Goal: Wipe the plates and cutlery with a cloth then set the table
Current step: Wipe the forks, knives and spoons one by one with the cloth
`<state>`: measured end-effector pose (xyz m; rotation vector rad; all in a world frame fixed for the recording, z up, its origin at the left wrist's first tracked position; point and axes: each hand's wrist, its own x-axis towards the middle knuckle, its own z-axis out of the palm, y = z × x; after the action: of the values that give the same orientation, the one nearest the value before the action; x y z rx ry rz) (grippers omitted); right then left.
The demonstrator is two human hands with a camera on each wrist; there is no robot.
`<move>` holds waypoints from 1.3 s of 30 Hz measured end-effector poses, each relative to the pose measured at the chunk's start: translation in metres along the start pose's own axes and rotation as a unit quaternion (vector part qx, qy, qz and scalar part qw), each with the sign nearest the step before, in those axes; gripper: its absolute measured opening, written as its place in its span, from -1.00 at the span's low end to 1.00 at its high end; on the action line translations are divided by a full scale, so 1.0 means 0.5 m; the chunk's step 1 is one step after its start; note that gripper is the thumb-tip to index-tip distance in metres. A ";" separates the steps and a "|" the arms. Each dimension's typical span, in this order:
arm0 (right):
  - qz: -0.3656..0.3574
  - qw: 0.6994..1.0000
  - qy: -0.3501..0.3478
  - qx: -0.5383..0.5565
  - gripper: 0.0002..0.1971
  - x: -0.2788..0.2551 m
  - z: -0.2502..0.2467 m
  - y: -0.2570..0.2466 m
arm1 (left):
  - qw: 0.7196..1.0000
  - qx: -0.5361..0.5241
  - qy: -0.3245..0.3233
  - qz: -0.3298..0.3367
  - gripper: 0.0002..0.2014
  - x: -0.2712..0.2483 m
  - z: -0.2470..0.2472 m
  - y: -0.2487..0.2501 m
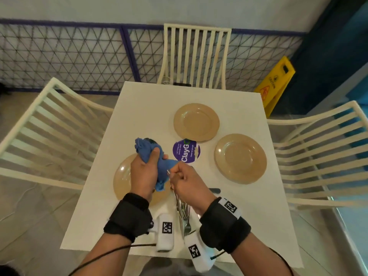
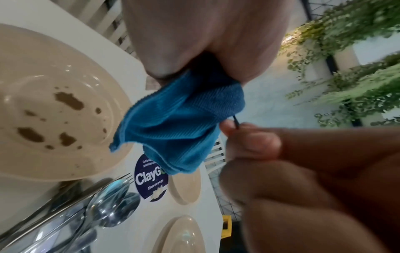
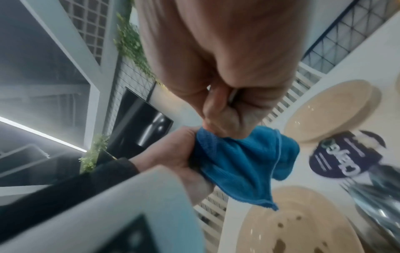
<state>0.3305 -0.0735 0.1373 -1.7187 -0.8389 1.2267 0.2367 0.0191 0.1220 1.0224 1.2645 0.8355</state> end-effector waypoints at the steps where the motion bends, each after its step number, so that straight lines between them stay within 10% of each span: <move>1: -0.015 1.000 0.005 -0.016 -0.85 -0.007 -0.009 -0.006 | 1.000 0.001 0.020 0.014 -0.84 0.003 0.008 0.005; 6: -0.028 0.997 0.016 -0.072 -0.83 -0.030 -0.045 -0.018 | 0.999 0.014 0.045 -0.004 -0.59 -0.029 0.052 -0.008; 9: -0.022 0.997 0.023 -0.076 -0.90 -0.031 -0.055 -0.015 | 0.998 0.058 -0.035 -0.020 -0.63 -0.061 0.057 -0.027; 26: -0.041 0.999 0.016 -0.028 -0.92 -0.056 -0.060 0.001 | 0.997 -0.070 -0.037 -0.021 -0.75 -0.053 0.067 0.018; 34: 0.042 0.996 -0.004 0.077 -0.87 -0.016 -0.088 0.051 | 0.986 0.047 -0.154 -0.033 -0.77 -0.066 0.040 -0.015; 39: -0.029 0.995 0.064 0.068 -0.83 0.030 -0.123 0.041 | 0.948 0.219 -0.230 0.026 -0.71 -0.070 0.038 -0.013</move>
<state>0.3944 -0.0844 0.1231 -1.6337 -0.7087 1.0966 0.2506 -0.0184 0.1280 1.5109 1.0361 0.3188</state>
